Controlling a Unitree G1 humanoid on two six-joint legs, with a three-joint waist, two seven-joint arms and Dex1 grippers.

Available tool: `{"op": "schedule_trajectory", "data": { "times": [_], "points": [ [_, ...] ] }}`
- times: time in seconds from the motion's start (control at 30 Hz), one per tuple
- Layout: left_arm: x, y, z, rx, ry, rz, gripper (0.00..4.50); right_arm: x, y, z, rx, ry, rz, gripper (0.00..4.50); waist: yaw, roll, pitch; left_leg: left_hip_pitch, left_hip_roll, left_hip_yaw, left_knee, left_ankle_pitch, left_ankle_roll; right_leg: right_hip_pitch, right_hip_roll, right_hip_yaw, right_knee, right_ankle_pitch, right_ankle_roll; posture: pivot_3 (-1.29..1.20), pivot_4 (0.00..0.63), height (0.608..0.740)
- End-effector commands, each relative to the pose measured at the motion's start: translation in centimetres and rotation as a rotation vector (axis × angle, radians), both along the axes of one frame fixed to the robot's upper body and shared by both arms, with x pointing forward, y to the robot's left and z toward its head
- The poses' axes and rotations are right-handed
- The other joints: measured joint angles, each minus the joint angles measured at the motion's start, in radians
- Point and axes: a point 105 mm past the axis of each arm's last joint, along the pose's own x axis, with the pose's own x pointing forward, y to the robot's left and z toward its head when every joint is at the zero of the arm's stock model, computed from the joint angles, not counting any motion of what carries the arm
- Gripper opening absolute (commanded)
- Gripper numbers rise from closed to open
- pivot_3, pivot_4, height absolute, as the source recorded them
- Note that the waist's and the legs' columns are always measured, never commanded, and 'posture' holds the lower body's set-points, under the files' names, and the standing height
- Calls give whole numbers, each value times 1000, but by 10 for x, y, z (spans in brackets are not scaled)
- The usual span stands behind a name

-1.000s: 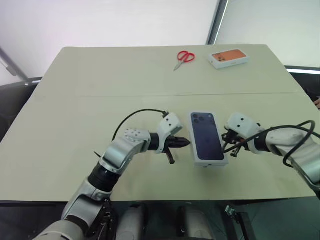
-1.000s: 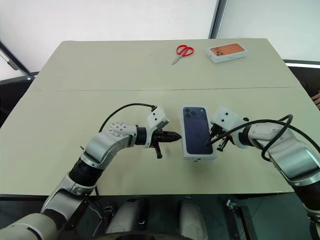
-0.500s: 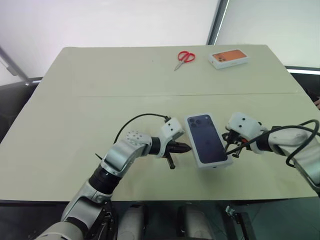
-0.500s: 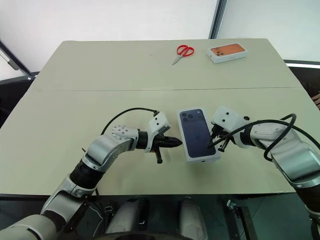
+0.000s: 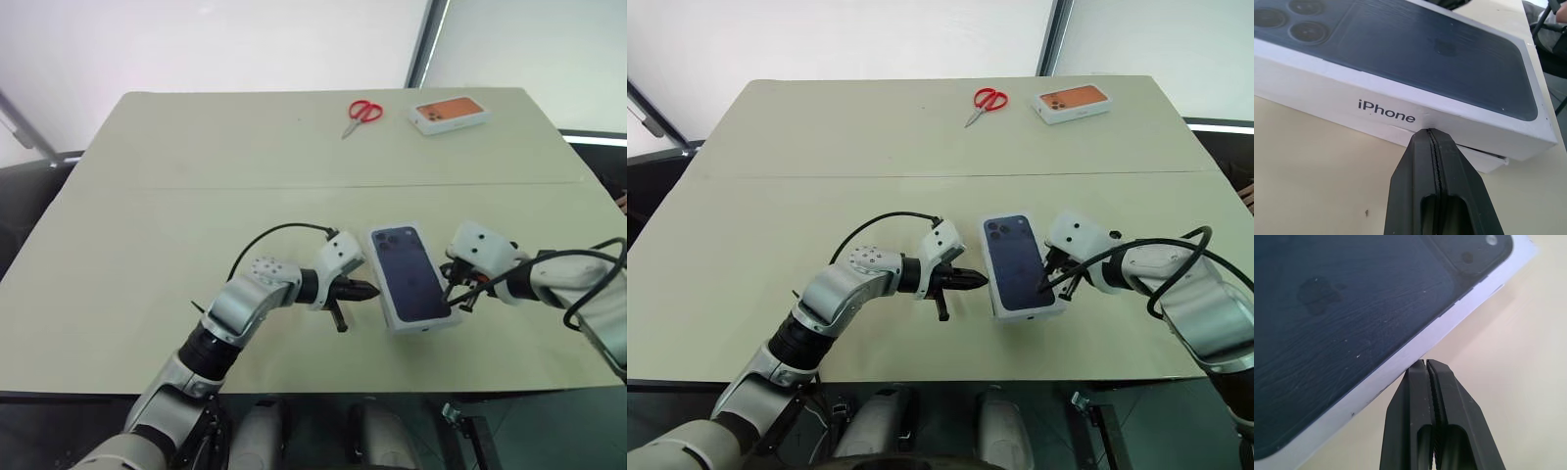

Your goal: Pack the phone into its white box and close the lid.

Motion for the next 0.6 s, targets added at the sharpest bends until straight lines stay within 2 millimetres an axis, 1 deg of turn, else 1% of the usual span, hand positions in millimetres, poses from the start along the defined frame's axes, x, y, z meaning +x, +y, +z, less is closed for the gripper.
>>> {"op": "schedule_trajectory", "data": {
  "times": [0.03,0.3,0.6],
  "points": [
    [2,-7,14,-35,-52,-13,0,0,4,5,5,-25,21,77,-1,0,0,0,0,0,0,0,0,0,0,0,0,0,0,0,150,697],
    [12,-3,15,-33,-63,30,0,1,9,3,20,-27,22,77,-1,0,0,0,0,0,0,0,-1,0,0,0,0,0,0,0,150,697],
    [12,0,14,-30,-60,35,0,0,13,4,27,-31,35,77,-1,0,0,0,0,0,0,1,-1,0,0,0,0,0,0,0,150,697]
  ]
}}
